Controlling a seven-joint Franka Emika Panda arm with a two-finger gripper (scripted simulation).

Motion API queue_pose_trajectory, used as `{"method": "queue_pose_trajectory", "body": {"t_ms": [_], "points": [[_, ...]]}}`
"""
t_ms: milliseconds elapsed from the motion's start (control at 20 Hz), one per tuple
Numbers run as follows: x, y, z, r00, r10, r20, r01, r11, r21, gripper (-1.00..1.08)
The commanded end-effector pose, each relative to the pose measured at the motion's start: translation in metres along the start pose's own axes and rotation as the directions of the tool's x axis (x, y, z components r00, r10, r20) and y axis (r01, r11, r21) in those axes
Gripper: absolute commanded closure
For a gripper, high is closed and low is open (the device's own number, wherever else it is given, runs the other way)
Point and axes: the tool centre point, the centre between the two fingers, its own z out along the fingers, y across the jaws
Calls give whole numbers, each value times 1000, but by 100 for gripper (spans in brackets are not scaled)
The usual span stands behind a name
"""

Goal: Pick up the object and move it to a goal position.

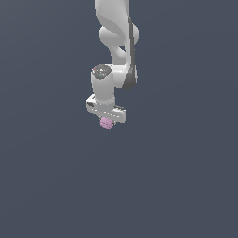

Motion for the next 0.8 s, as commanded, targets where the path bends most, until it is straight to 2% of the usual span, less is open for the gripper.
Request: {"method": "queue_pose_trajectory", "body": {"t_ms": [0,400,750], "points": [[1,22,-18,1000,1,-1,-1,1000,1,108],[4,77,-62,1000,1,-1,-1,1000,1,108],[6,93,-75,1000,1,0,-1,1000,0,108]]}}
